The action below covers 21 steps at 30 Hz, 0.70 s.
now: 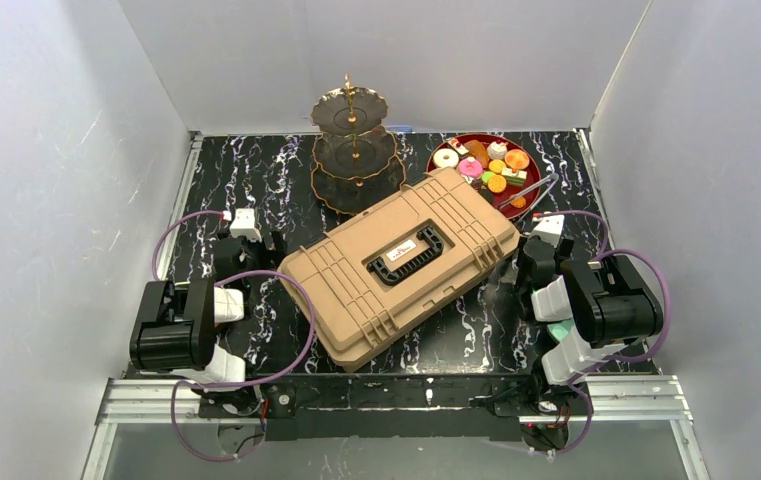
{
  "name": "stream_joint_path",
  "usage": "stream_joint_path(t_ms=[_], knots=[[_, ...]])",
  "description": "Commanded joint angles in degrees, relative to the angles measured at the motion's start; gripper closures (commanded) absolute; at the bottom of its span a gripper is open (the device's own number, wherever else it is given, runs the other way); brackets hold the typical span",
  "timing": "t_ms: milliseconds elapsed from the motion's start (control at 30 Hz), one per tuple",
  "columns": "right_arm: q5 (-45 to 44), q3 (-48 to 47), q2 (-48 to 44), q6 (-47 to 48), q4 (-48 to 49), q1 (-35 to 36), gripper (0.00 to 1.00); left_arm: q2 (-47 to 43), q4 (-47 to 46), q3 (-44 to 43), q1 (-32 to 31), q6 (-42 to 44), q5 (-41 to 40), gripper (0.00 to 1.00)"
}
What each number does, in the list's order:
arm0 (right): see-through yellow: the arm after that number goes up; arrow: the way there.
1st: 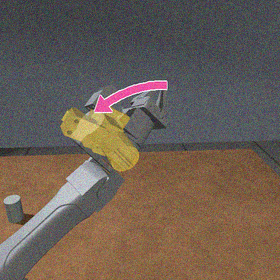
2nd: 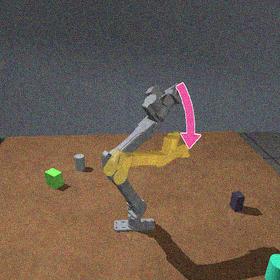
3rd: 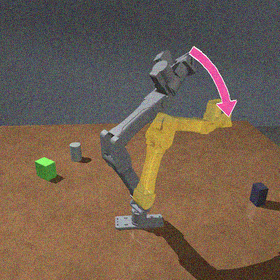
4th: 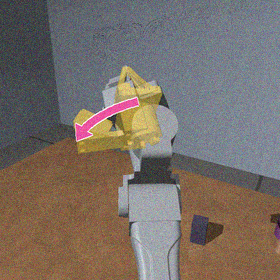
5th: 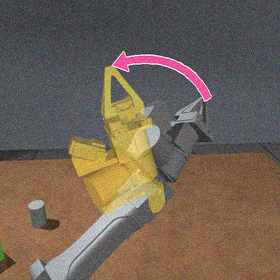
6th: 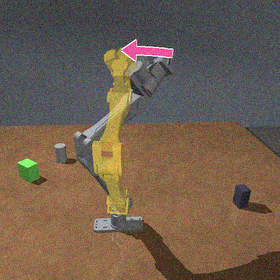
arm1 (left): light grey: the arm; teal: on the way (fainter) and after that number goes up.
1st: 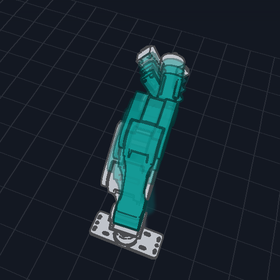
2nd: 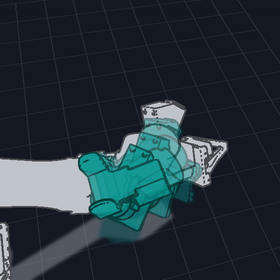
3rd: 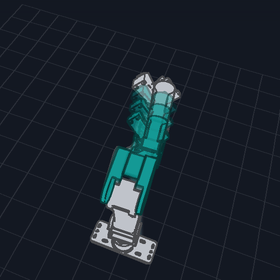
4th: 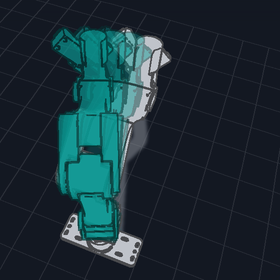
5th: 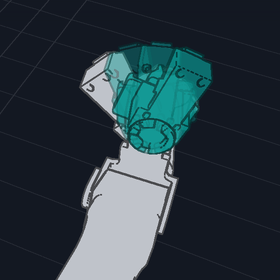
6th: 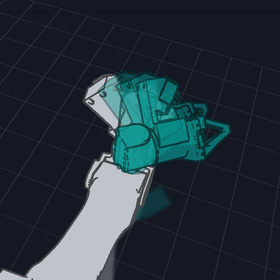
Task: Serve the afternoon tea
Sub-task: Adjust the distractor at the corner of the board.
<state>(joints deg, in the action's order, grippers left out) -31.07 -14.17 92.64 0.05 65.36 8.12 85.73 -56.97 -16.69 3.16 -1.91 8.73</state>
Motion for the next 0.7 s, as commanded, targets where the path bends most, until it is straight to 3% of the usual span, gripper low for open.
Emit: stream_joint_path(t_ms=[0, 367, 433, 533, 667], knots=[[-0.1, -0.6, -0.5, 0.4, 3.6, 0.2, 0.00, -0.7, -0.5, -0.6, -0.1, 0.8, -0.6, 0.01], [-0.3, -0.8, -0.4, -0.9, 3.4, 0.2, 0.00, -1.5, 1.3, -1.4, 0.1, 0.1, -1.7, 0.01], [-0.4, -0.7, -0.4, -0.9, 3.3, 0.2, 0.00, -4.4, 10.5, -5.3, 0.2, -0.2, -1.9, 0.01], [-1.2, 0.1, -2.5, -2.3, 1.9, 0.2, 0.00, -8.9, 33.1, -16.5, 0.3, 3.2, -0.8, 0.01], [0.2, 2.8, -4.7, -1.7, 5.3, 0.0, 0.00, -17.0, 47.6, -22.7, 1.2, 9.0, 0.5, 0.01]])
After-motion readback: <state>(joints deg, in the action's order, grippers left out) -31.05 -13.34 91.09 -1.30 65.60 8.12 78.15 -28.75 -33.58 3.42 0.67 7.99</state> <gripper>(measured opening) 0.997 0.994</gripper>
